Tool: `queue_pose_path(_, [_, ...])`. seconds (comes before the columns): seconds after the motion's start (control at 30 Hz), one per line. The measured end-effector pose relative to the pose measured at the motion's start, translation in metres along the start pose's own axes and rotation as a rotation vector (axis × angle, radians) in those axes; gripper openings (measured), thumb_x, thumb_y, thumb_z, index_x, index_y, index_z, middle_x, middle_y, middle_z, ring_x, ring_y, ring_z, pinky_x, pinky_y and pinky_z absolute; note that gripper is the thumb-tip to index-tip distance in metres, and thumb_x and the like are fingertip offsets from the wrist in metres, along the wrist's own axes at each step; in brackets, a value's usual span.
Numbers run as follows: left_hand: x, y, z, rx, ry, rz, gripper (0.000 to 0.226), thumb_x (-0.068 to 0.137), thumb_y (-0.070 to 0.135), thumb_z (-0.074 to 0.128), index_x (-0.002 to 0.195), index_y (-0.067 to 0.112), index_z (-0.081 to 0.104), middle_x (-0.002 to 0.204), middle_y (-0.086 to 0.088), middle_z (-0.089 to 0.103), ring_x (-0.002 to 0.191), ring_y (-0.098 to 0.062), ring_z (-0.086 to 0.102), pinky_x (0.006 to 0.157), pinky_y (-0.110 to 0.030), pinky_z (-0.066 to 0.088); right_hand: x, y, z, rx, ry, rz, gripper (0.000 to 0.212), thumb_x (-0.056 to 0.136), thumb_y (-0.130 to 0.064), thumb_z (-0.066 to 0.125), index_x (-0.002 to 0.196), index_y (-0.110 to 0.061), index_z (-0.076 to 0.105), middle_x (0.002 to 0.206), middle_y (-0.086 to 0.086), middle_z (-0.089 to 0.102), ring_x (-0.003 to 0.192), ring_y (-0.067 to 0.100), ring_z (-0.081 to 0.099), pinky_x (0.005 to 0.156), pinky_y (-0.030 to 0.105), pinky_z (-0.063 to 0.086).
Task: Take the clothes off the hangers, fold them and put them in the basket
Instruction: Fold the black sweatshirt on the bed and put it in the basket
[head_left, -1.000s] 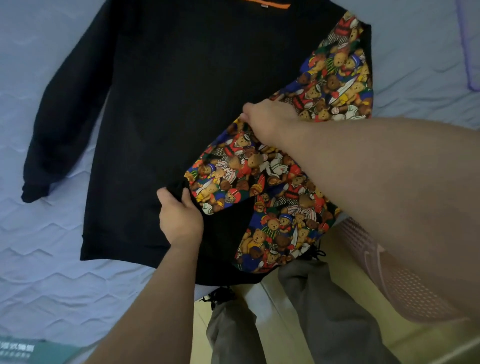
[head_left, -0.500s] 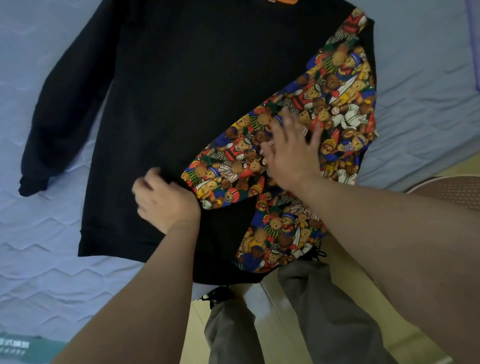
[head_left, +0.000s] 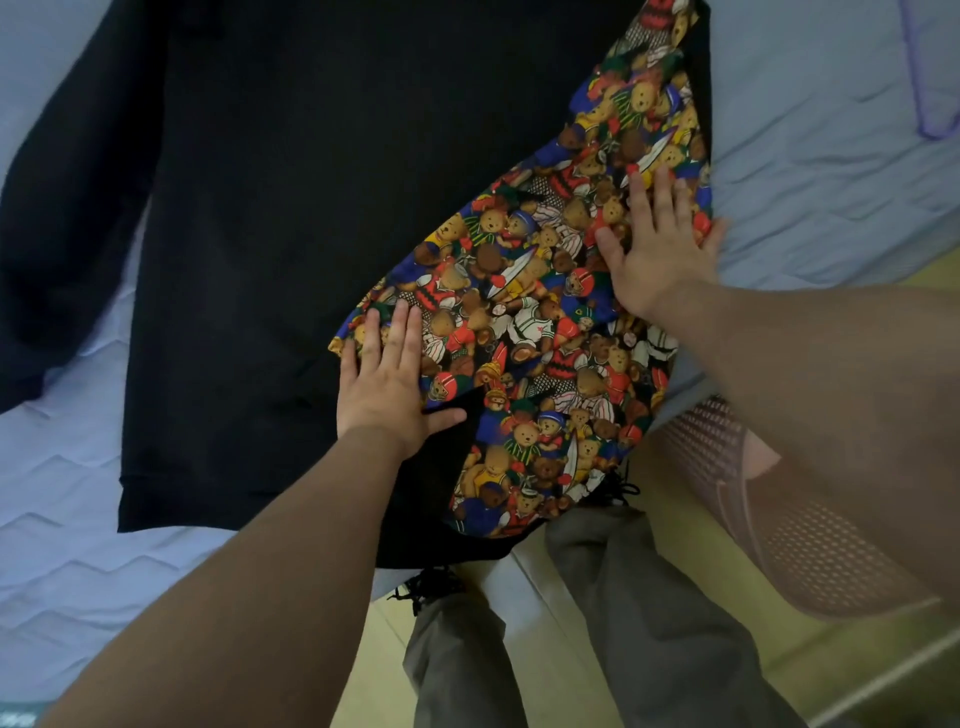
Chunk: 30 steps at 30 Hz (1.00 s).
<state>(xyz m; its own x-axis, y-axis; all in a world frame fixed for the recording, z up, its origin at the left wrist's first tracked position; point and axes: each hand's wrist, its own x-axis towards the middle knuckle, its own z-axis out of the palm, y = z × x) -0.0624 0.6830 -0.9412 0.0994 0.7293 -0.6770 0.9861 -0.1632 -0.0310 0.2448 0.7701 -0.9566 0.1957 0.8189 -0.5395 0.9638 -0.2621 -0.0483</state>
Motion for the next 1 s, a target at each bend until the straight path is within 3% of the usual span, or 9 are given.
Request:
queue_pose_path(0.07, [-0.006,0.003,0.0,0.021,0.022,0.009,0.121,0.078,0.084,0.04,0.146,0.019,-0.036,0.157,0.0,-0.037,0.148,-0.029,-0.025,0.122,-0.051,-0.002,0.002,0.001,-0.001,-0.004,-0.021,-0.003,0.07,0.098,-0.066,0.008,0.155,-0.034,-0.017,0.163,-0.005,-0.023,0.15,0.018,-0.018,0.116,0.065,-0.005])
queue_pose_path(0.17, [-0.026,0.013,-0.001,0.101,0.181,0.131,0.086,0.099,0.046,0.035,0.151,0.02,-0.028,0.159,-0.005,-0.03,0.148,-0.035,-0.022,0.119,-0.06,-0.002,0.003,-0.01,-0.006,0.004,0.059,0.039,0.067,0.1,-0.06,0.009,0.158,-0.028,-0.002,0.166,0.002,-0.009,0.152,0.022,-0.01,0.115,0.068,-0.005])
queue_pose_path(0.27, [-0.039,0.025,-0.002,0.194,0.208,0.293,0.073,0.097,0.024,0.025,0.154,0.02,-0.021,0.16,-0.006,-0.028,0.147,-0.035,-0.024,0.118,-0.059,-0.007,0.008,-0.026,-0.02,-0.022,0.202,-0.036,0.066,0.102,-0.054,0.012,0.157,-0.019,0.013,0.165,0.01,0.004,0.153,0.027,-0.001,0.116,0.066,-0.003])
queue_pose_path(0.4, [-0.04,0.034,0.0,0.252,0.077,0.313,0.067,0.1,0.024,0.016,0.151,0.018,-0.027,0.159,-0.005,-0.03,0.143,-0.03,-0.033,0.118,-0.057,-0.01,0.034,-0.039,-0.04,-0.066,0.234,-0.237,0.06,0.104,-0.046,0.017,0.158,-0.02,0.008,0.166,0.007,-0.002,0.153,0.025,-0.003,0.119,0.06,0.001])
queue_pose_path(0.5, [-0.037,0.035,-0.001,0.228,0.07,0.265,0.072,0.101,0.025,0.021,0.148,0.019,-0.034,0.158,-0.003,-0.034,0.143,-0.031,-0.033,0.119,-0.058,-0.006,0.061,-0.032,-0.049,-0.001,0.181,-0.166,0.06,0.105,-0.034,0.027,0.158,-0.027,-0.001,0.165,0.007,-0.01,0.152,0.027,-0.007,0.12,0.059,0.003])
queue_pose_path(0.6, [-0.03,0.038,-0.006,0.202,0.092,0.194,0.084,0.1,0.02,0.034,0.147,0.018,-0.035,0.155,-0.003,-0.039,0.144,-0.034,-0.031,0.12,-0.056,0.0,0.075,-0.025,-0.053,0.025,0.118,-0.123,0.073,0.101,-0.022,0.038,0.157,-0.029,-0.008,0.165,0.008,-0.013,0.152,0.029,-0.009,0.12,0.058,0.003])
queue_pose_path(0.77, [-0.011,0.03,-0.025,0.166,0.129,-0.004,0.081,0.1,0.019,0.032,0.147,0.014,-0.034,0.159,-0.005,-0.03,0.149,-0.031,-0.018,0.122,-0.05,0.006,0.078,-0.02,-0.054,0.044,0.11,-0.095,0.062,0.105,-0.035,0.023,0.158,-0.023,-0.007,0.165,0.007,-0.012,0.152,0.026,-0.009,0.122,0.053,0.001])
queue_pose_path(0.87, [-0.001,0.022,-0.04,0.199,0.112,-0.032,0.081,0.1,0.02,0.031,0.147,0.011,-0.033,0.162,-0.008,-0.023,0.15,-0.03,-0.015,0.122,-0.05,0.008,0.083,-0.019,-0.057,0.051,0.097,-0.056,0.064,0.105,-0.041,0.019,0.157,-0.019,-0.009,0.165,0.007,-0.012,0.152,0.025,-0.01,0.122,0.05,-0.001])
queue_pose_path(1.0, [-0.007,0.026,-0.041,0.168,0.112,-0.007,0.067,0.096,0.022,0.009,0.149,0.01,-0.029,0.162,-0.011,-0.021,0.15,-0.033,-0.013,0.121,-0.054,0.007,0.092,-0.016,-0.062,0.027,0.087,-0.004,0.065,0.104,-0.045,0.015,0.157,-0.015,-0.011,0.165,0.007,-0.014,0.152,0.024,-0.01,0.122,0.049,-0.002])
